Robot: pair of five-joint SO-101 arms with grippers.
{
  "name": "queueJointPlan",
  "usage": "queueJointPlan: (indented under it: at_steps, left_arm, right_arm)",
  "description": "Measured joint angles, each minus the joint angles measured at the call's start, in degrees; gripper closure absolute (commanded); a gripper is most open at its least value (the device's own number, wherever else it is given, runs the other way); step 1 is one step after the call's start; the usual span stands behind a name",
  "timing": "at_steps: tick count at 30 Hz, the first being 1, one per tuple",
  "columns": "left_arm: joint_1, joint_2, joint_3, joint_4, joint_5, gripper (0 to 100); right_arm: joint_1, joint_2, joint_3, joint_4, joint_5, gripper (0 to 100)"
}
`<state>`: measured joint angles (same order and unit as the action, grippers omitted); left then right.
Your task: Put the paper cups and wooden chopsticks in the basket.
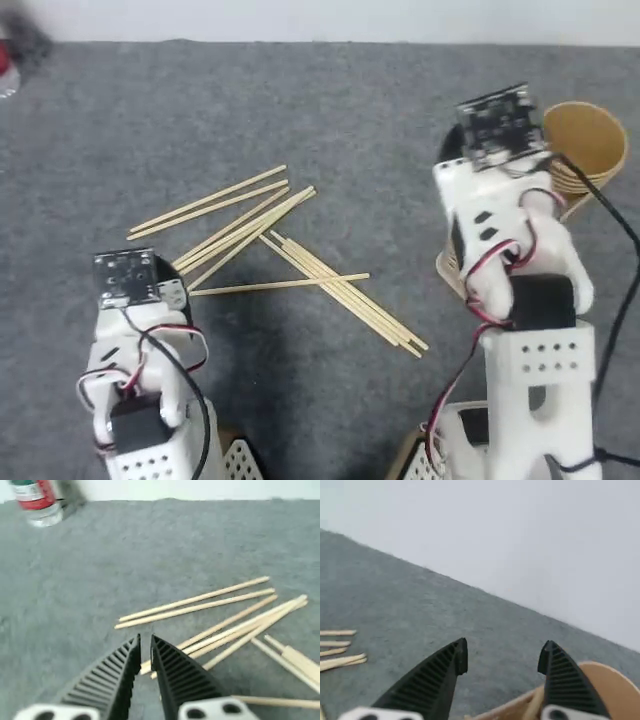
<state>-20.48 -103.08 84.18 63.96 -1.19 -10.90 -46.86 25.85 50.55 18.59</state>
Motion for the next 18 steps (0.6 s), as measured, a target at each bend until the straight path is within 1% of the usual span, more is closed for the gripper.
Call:
queueJointPlan:
  at_steps: [4,8,11,14,18]
  left_arm:
    - [-2.4,0.0,1.4,1.8,0.3,96]
    - [-4.0,-0.1,6.0,1.1,0.1,96]
    - [-5.4,-0.1,6.8,0.5,-2.3,96]
    - [-8.1,-0.1,6.8,0.9,-3.9,96]
    - [-10.9,-0.1,6.8,2.4,-6.0,96]
  right_arm:
    - [-7.9,1.8,-4.4,6.4,3.3,77.4]
    - [-15.2,11.8,-6.1,11.0,9.6,77.5]
    - [-19.4,21.7,-6.1,12.2,16.1,77.5]
    - [-21.6,29.8,-6.1,12.6,22.0,77.5]
    - [-25.8,37.5,-6.1,12.6,27.0,77.5]
